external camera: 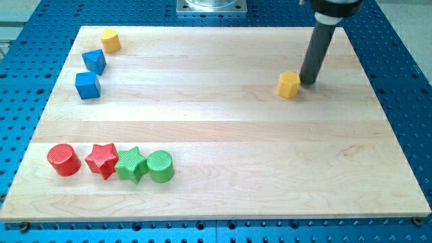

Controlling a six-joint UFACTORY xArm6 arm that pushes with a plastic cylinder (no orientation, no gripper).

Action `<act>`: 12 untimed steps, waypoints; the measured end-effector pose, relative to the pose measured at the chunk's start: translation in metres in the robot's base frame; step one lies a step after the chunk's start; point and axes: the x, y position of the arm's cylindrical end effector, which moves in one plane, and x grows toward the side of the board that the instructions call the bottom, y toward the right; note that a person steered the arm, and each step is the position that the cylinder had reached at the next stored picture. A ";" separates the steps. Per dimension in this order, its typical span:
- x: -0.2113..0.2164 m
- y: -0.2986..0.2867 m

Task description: Place the yellow hexagon vertically above the red star

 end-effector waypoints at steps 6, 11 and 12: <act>-0.004 -0.180; 0.062 -0.277; 0.081 -0.296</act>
